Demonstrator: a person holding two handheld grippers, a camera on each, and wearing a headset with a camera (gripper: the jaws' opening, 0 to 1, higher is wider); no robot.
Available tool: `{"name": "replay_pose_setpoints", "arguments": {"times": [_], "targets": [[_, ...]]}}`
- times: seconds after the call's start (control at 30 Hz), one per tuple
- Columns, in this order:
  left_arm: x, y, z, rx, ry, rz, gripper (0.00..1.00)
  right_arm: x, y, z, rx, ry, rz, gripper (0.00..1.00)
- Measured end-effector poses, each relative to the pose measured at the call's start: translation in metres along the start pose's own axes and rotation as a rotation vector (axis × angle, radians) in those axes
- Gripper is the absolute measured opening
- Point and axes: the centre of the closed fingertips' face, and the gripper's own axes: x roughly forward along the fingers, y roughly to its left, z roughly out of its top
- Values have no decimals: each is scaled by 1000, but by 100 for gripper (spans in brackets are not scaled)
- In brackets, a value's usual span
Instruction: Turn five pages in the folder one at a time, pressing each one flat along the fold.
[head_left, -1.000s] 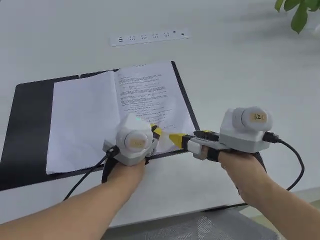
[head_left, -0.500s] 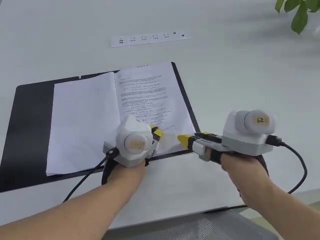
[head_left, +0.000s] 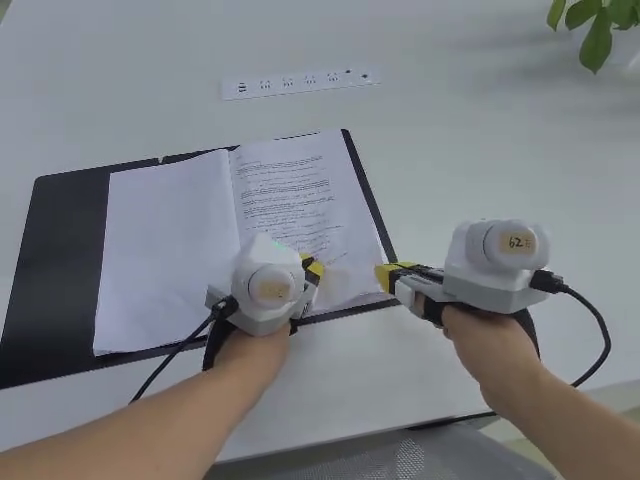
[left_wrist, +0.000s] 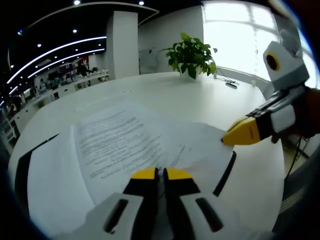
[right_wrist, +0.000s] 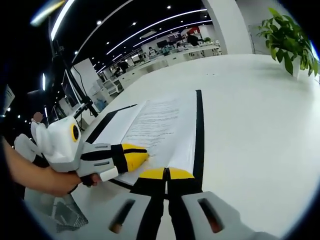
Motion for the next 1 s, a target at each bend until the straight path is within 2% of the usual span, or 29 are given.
{"name": "replay_pose_setpoints", "arguments": {"times": [0.07, 0.1, 0.2, 0.27, 0.3, 0.43, 0.63, 0.83, 1.0], "targets": [[-1, 0, 1, -14, 4, -15, 4, -2, 2, 3, 8, -6, 6, 0], [-2, -1, 1, -44, 13, -32, 5, -3, 4, 6, 16, -22, 14, 0], [-6, 1, 0, -65, 27, -50, 9, -4, 10, 12, -11, -33, 19, 0], [-13, 7, -1, -79, 31, -39, 11, -5, 15, 16, -13, -46, 34, 0], [-19, 8, 1, -102, 18, -48, 11, -6, 19, 19, -14, -55, 39, 0], [-37, 22, 3, -113, -1, -38, 13, -8, 37, 30, -14, -88, 75, 0], [-72, 46, 11, -136, -47, -13, 14, -11, 73, 48, -21, -144, 151, 0], [-111, 70, 19, -160, -101, 22, 15, -8, 114, 59, -42, -170, 224, 0], [-143, 89, 19, -179, -131, 65, 16, -2, 143, 63, -49, -177, 271, 0]]}}
